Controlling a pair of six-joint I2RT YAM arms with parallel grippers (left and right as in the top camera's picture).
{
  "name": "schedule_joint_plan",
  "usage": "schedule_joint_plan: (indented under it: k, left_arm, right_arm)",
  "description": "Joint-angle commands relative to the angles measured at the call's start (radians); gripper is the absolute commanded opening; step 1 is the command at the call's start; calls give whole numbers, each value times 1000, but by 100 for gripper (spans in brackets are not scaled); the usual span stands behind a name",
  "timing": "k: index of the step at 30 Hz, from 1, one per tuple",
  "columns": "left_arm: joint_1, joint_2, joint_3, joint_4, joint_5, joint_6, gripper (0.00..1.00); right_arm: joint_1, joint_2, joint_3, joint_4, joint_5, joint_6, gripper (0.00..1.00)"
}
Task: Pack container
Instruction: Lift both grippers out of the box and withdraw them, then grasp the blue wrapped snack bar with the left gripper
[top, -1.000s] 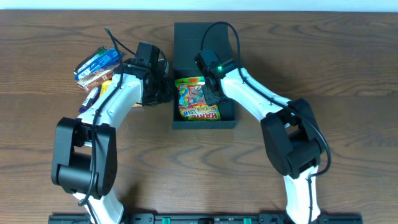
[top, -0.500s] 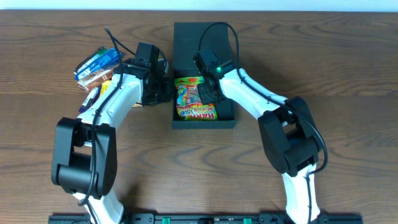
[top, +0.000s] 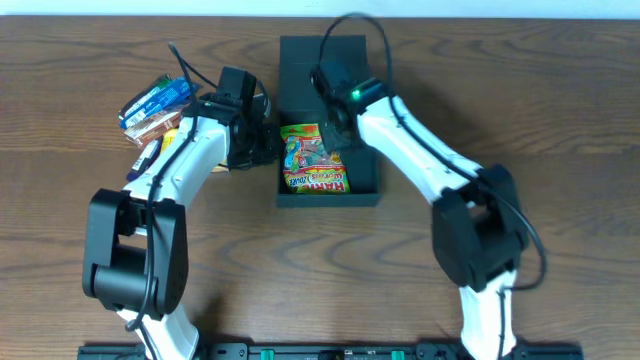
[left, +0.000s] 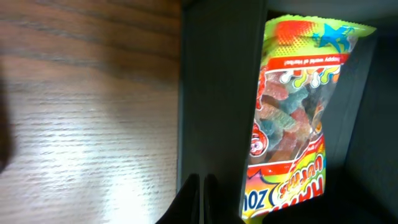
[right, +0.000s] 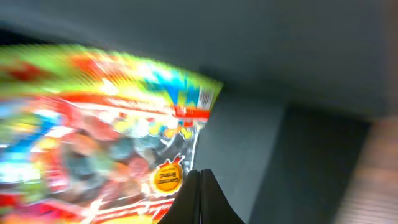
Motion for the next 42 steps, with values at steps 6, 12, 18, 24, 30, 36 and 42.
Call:
schedule_joint_plan:
  k: [6, 12, 18, 24, 30, 36, 42]
  left_arm:
    - [57, -125, 168, -61, -395, 101, 6]
    - [228, -151, 168, -109, -405, 101, 5]
    - [387, -148, 167, -9, -359, 270, 6]
    - [478, -103, 167, 179, -291, 417, 98]
    - [492, 42, 167, 331, -279, 540, 95]
    - [492, 204, 167, 542, -246, 539, 100]
    - [491, 260, 167, 562, -100, 540, 89]
  right_arm:
    - [-81, -243, 39, 15, 32, -60, 1]
    - [-156, -264, 38, -5, 9, -60, 1]
    - [-179, -264, 37, -2, -14, -60, 1]
    - [-178, -264, 37, -10, -25, -60, 25]
    - [-178, -264, 37, -33, -40, -59, 36]
    - [-178, -264, 37, -55, -71, -50, 36]
    - [-178, -264, 37, -73, -70, -50, 37]
